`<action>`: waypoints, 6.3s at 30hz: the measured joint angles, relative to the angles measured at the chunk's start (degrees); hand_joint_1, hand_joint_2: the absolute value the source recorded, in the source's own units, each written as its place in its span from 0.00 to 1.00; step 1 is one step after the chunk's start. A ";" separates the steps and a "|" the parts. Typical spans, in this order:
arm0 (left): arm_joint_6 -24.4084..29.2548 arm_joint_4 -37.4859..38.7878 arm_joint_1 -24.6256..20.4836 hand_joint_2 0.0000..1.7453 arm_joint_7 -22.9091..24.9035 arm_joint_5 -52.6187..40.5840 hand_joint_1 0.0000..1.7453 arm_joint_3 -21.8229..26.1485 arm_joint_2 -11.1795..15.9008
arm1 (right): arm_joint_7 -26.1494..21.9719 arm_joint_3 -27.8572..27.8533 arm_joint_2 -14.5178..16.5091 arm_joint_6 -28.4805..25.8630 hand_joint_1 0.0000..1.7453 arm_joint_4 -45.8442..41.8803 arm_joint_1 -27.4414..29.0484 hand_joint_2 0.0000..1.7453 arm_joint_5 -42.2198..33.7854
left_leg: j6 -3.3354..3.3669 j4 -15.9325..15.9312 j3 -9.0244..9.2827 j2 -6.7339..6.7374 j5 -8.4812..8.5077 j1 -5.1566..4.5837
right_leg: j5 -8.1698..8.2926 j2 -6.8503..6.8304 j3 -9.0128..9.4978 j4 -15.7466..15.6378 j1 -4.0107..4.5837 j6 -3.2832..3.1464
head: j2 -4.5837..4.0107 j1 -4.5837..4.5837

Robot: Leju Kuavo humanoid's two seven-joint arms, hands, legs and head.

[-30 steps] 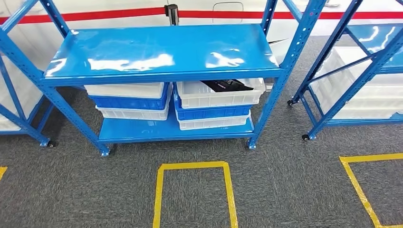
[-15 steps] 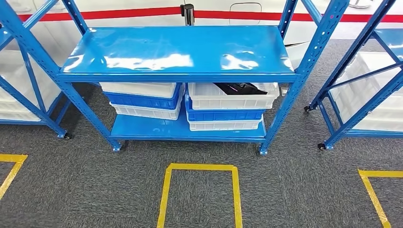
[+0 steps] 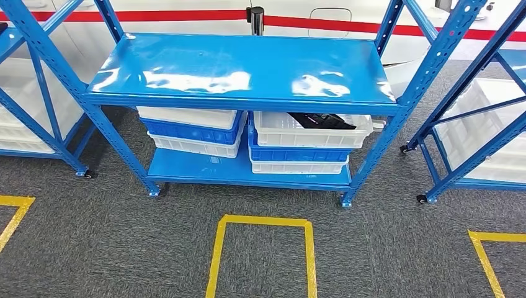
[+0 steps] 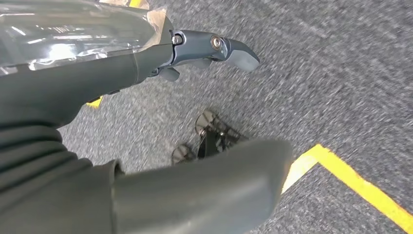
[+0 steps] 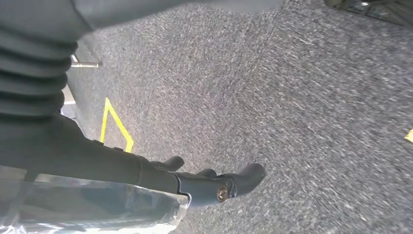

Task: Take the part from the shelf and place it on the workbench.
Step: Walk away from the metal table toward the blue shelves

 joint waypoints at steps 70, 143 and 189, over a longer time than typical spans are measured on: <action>6.33 0.03 0.40 1.00 -0.14 -7.87 0.00 -6.82 -0.40 | -14.64 -11.18 0.65 0.07 0.00 -0.46 -2.89 1.00 -9.77 | -0.86 0.16 0.51 -0.36 -0.38 -0.35 | 3.80 0.54 0.95 -4.65 -0.53 1.63 | 0.00 0.28; 1.62 -3.11 5.28 0.50 5.45 6.27 0.00 -30.09 2.62 | -17.67 -10.83 -0.76 7.98 0.00 -4.05 1.72 0.50 -23.19 | -0.97 0.17 0.23 -0.22 -0.41 -1.11 | 5.03 0.52 1.39 -6.53 -0.28 0.80 | 0.00 0.07; -5.46 -10.15 13.95 0.00 14.44 34.71 0.00 -72.63 7.79 | -12.16 2.03 -5.52 21.58 0.00 -11.04 11.06 0.00 -43.83 | -0.93 0.16 0.45 -0.22 -0.74 -1.11 | 4.71 0.52 1.19 -6.54 -0.29 1.08 | 0.00 0.08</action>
